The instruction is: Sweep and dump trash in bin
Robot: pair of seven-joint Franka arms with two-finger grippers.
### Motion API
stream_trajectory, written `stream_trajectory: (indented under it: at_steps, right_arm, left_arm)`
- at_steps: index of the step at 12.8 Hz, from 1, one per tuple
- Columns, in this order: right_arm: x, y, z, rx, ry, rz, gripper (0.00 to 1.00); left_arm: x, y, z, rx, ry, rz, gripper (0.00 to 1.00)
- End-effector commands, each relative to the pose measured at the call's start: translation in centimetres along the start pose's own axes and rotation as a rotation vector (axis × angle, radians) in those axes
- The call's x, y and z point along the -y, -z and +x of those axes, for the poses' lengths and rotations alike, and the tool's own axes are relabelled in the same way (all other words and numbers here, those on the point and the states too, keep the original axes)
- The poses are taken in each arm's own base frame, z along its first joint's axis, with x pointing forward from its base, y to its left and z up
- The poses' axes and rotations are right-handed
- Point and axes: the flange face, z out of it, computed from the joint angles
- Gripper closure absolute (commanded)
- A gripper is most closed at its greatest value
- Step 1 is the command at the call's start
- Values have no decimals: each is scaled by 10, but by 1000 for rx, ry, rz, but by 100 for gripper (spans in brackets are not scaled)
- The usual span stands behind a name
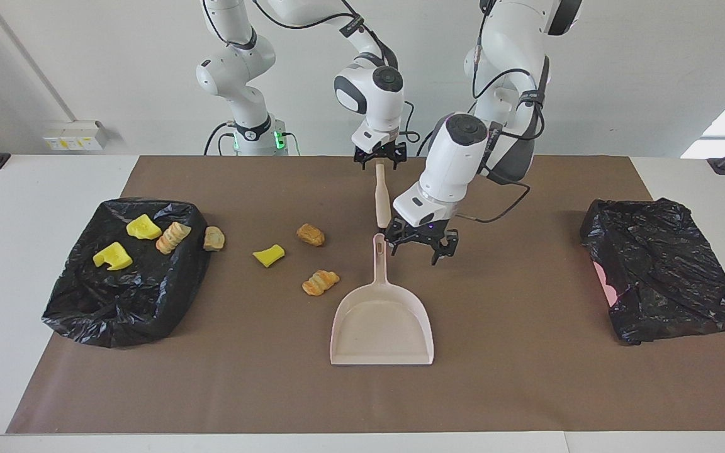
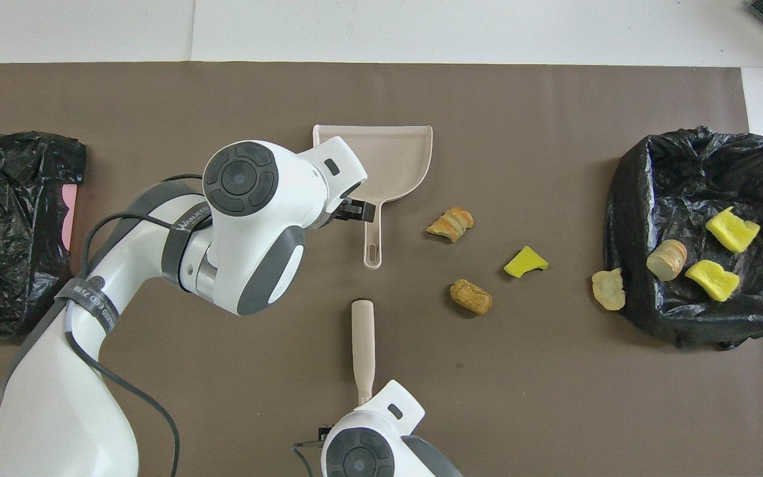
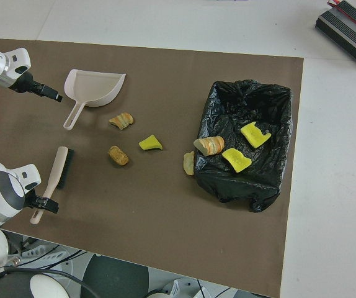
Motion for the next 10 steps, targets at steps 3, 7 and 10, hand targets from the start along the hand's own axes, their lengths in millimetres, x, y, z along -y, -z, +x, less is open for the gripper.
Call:
stream_trajectory:
  at_steps: [3,7,10]
  right_arm:
    - [-12,18,-2,-6,-55,30,20]
    - [-16,17,2,-7,-60,31,20]
    - [-16,16,11,-22,-80,53,20]
  left_arm:
    - [-27,-50,-4,14,36,-9,0]
    - [-43,-51,3,10,42,-17,0]
    - [-47,-59,-6,35,33,-9,0]
